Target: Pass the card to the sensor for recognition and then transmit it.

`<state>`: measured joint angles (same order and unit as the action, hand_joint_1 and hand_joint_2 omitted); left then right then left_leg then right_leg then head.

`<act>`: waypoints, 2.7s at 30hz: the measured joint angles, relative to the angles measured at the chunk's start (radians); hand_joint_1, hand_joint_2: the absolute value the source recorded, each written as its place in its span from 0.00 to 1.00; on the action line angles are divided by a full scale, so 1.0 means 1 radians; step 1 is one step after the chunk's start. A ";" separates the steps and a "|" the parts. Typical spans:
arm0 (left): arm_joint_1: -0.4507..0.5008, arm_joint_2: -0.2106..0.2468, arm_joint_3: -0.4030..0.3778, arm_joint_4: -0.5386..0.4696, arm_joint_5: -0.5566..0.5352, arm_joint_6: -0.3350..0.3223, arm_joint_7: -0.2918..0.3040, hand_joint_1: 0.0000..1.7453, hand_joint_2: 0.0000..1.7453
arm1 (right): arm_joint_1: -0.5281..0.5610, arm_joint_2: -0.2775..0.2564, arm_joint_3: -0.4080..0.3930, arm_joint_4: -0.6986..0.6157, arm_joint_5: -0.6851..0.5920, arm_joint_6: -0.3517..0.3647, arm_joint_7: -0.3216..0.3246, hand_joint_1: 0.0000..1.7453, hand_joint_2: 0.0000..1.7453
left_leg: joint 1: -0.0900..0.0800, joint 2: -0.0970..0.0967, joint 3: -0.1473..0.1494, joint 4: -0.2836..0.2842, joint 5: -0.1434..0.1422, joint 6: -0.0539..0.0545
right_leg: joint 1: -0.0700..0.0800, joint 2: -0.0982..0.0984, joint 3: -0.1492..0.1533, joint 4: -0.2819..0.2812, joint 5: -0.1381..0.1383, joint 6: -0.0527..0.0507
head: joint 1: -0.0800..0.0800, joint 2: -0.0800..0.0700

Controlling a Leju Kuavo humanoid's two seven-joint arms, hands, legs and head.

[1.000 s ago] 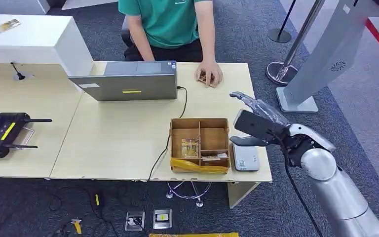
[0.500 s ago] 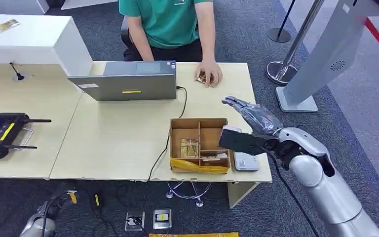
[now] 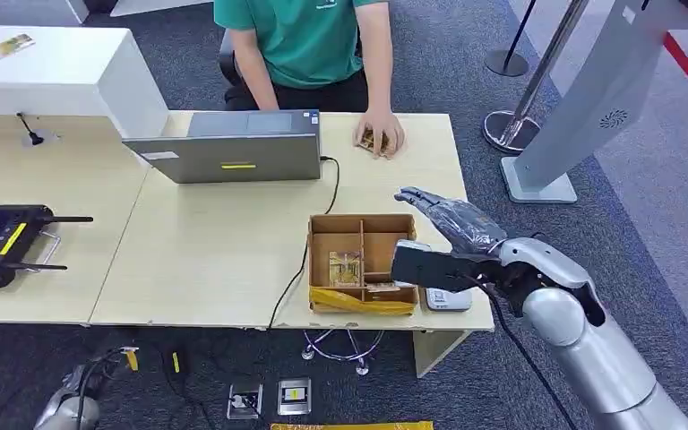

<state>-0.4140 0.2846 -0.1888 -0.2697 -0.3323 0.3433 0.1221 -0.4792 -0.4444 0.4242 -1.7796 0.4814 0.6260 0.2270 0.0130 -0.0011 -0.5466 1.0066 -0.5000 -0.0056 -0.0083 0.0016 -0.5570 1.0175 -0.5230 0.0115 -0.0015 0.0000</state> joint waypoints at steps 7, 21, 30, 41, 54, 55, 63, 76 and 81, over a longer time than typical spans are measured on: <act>0.006 -0.005 0.041 0.000 -0.010 0.005 0.000 0.00 0.00 | 0.000 -0.008 0.000 0.000 -0.007 0.000 0.002 0.00 1.00 | 0.000 0.000 0.000 0.000 0.000 0.000 | 0.000 0.000 0.000 0.000 0.000 0.000 | 0.000 0.000; -0.003 -0.021 0.117 -0.002 -0.032 -0.016 0.038 0.00 0.00 | -0.022 -0.007 0.008 0.008 0.014 -0.004 -0.014 0.00 1.00 | 0.000 0.000 -0.001 0.000 0.000 0.000 | 0.000 -0.001 0.000 0.000 0.000 0.000 | 0.000 0.000; -0.010 0.007 0.136 -0.002 -0.052 -0.029 0.052 0.00 0.00 | -0.034 0.006 0.010 0.040 0.049 -0.052 -0.030 0.00 1.00 | 0.003 0.000 -0.003 0.000 0.000 -0.001 | 0.003 0.000 -0.003 0.000 0.001 -0.001 | 0.000 0.000; -0.010 -0.016 0.188 0.004 0.012 -0.072 0.052 0.00 0.00 | -0.071 0.029 0.020 0.068 0.052 -0.056 -0.038 0.00 1.00 | 0.002 0.000 -0.005 0.000 0.000 -0.001 | 0.002 -0.001 -0.005 0.000 0.001 -0.001 | 0.000 0.000; -0.011 -0.094 0.206 0.004 0.000 -0.142 0.080 0.00 0.00 | -0.075 0.044 0.027 0.099 0.048 -0.048 -0.021 0.00 1.00 | 0.001 -0.001 -0.005 0.000 0.001 -0.001 | 0.001 -0.001 -0.004 0.000 0.001 -0.002 | 0.000 0.000; -0.011 -0.097 0.206 0.004 0.000 -0.136 0.080 0.00 0.00 | -0.075 0.044 0.027 0.099 0.042 -0.048 -0.013 0.00 1.00 | 0.001 -0.001 -0.004 0.000 0.001 -0.001 | 0.001 -0.001 -0.003 0.000 0.001 -0.002 | 0.000 0.000; -0.012 -0.111 0.209 0.004 0.017 -0.091 0.071 0.00 0.00 | -0.075 0.047 0.037 0.100 0.026 -0.053 0.004 0.00 1.00 | 0.001 -0.001 -0.004 0.000 0.001 -0.001 | 0.001 -0.001 -0.003 0.001 0.001 -0.002 | 0.000 0.000; 0.002 -0.132 0.218 0.004 0.054 -0.072 0.026 0.00 0.00 | -0.075 0.047 0.044 0.100 0.019 -0.050 0.028 0.00 1.00 | 0.001 -0.001 -0.004 0.000 0.001 -0.001 | 0.001 -0.001 -0.003 0.001 0.001 -0.002 | 0.000 0.000; 0.002 -0.143 0.221 0.004 0.046 -0.074 0.026 0.00 0.00 | -0.073 0.047 0.044 0.100 0.011 -0.048 0.037 0.00 1.00 | 0.001 -0.001 -0.003 0.000 0.001 -0.001 | 0.001 -0.001 -0.003 0.001 0.001 -0.002 | 0.000 0.000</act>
<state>-0.4119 0.1412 0.0324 -0.2659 -0.2861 0.2697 0.1484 -0.5524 -0.3979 0.4681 -1.6800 0.4921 0.5783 0.2636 0.0139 -0.0017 -0.5498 1.0071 -0.4994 -0.0062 -0.0072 0.0005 -0.5599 1.0181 -0.5217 0.0098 -0.0019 0.0000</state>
